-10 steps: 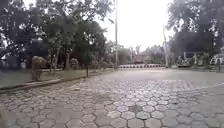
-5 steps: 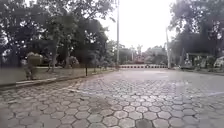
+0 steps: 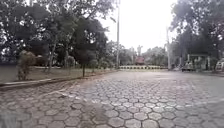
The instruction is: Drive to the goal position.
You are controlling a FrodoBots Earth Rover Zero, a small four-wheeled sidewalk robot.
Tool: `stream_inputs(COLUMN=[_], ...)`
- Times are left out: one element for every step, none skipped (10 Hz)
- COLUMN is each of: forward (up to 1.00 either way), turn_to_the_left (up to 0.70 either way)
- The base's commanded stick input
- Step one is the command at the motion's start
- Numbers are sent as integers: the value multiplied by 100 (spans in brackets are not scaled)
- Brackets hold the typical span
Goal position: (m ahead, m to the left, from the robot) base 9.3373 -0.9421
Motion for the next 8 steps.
stream_inputs(forward=[69, 69, 69, 69, 69, 69, 69, 69], turn_to_the_left=[0, 0, 0, 0, 0, 0, 0, 0])
